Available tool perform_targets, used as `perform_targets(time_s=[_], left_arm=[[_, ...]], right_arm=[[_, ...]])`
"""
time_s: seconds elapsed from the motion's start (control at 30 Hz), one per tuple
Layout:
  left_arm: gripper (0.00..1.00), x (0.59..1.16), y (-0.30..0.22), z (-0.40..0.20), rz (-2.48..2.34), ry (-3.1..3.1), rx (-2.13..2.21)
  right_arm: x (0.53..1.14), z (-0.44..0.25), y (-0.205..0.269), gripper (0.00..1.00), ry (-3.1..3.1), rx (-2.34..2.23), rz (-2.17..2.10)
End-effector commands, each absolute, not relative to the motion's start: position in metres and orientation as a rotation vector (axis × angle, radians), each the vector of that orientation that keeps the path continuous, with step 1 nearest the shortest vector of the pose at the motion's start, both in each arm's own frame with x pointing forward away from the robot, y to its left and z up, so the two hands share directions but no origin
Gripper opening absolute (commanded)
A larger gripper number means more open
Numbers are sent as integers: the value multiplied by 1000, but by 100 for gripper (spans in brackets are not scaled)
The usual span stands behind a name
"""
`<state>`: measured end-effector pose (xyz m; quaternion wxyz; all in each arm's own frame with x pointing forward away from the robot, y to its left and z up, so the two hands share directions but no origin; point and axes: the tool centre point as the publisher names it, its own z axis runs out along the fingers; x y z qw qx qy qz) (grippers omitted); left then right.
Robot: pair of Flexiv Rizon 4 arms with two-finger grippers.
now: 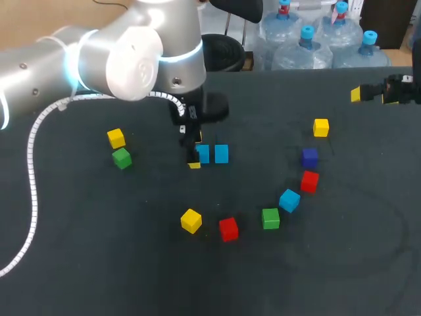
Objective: Place the blue cubes, place green cubes on the blue cubes, place the yellow cubes on the green cubes, then place the red cubes on the yellow cubes, and place purple cube on the red cubes.
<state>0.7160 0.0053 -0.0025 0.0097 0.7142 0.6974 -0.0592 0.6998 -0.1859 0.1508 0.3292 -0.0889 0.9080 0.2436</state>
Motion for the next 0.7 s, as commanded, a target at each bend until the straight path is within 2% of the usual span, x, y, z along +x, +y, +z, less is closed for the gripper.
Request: perform_targets(time_s=[0.03,0.37,0.7], left_arm=[[100,715,8,11,-172,2165,2232],[100,709,23,44,-99,2038,2266],[100,693,57,59,-126,1984,2079]], right_arm=[[700,151,-185,100,2376,-231,635],[700,151,-185,100,2376,-231,635],[700,151,-185,100,2376,-231,635]])
